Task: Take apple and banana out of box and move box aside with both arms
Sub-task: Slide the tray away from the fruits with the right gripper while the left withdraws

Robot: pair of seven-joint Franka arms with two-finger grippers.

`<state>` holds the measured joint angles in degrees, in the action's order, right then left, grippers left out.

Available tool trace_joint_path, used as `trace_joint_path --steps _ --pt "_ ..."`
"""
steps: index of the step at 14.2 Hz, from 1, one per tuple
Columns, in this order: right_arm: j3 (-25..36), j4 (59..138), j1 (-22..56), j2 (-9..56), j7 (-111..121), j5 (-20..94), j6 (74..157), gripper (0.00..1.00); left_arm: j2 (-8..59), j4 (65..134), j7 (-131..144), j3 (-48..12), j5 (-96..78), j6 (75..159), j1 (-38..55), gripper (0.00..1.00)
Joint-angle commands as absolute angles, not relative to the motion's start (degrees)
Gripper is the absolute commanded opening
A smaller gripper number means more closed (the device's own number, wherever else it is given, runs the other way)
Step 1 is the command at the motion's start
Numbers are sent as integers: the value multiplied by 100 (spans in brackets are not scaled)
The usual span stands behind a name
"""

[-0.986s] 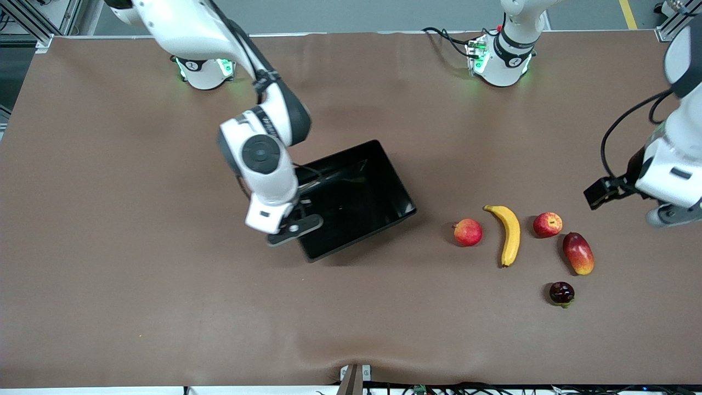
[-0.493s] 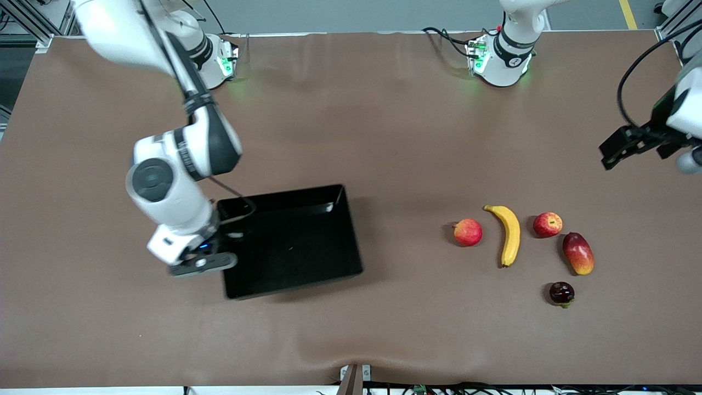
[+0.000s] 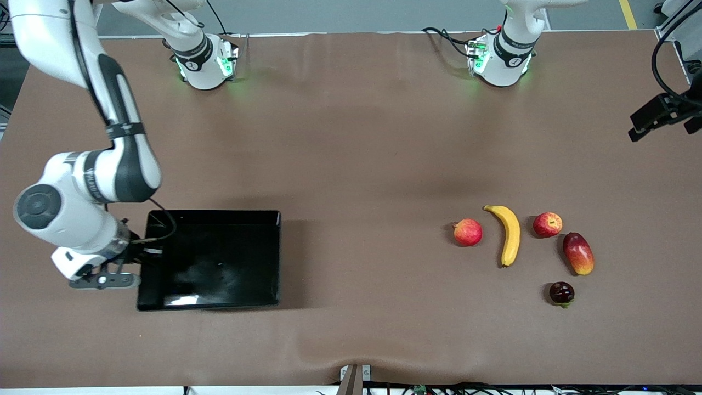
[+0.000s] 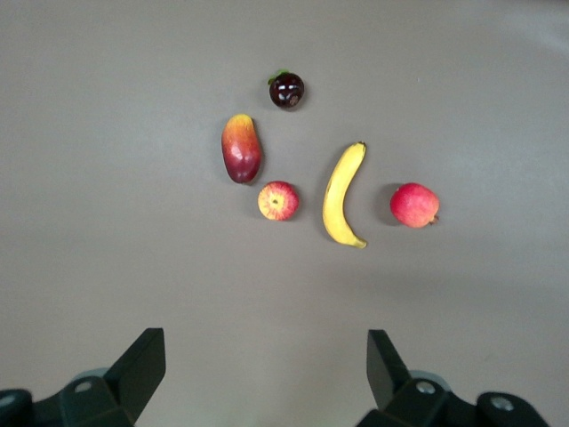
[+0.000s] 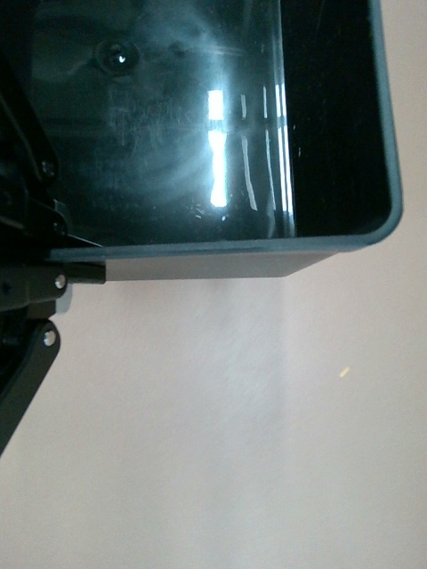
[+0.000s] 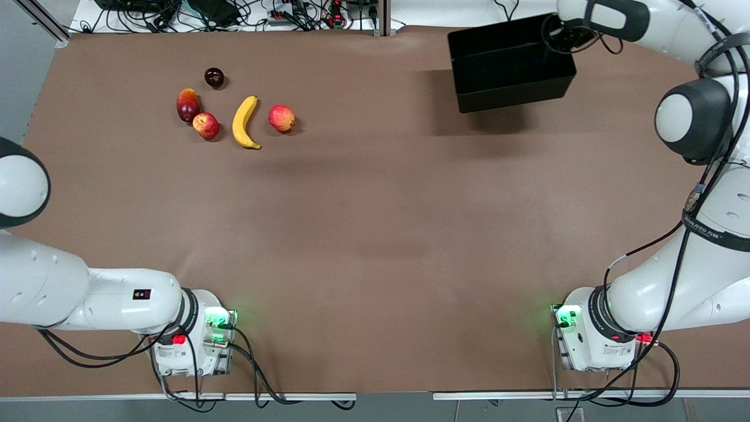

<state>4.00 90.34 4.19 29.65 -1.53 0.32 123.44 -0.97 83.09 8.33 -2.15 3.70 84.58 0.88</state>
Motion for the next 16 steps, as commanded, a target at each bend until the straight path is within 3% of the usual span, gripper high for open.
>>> trace_joint_path --steps 1,7,11,12,13,16 --pt "237 9544 -165 2751 192 692 12366 0 -562 8745 791 -97 281 8446 219 100" --pt "237 9729 -1299 2944 1861 940 12305 0 -545 8754 782 -105 202 8438 185 100" --pt "246 9738 -1591 3155 2030 940 12375 1 -527 8754 782 -105 193 8438 176 100" --pt "246 9738 -1617 3164 2039 940 12366 59 -527 8754 782 -105 193 8438 167 100" --pt "246 9738 -1635 3164 2022 940 12331 100 -527 8754 782 -105 193 8438 176 100" --pt "246 9598 -1503 2998 1960 923 12112 100 -510 8736 791 -105 193 8464 176 100"
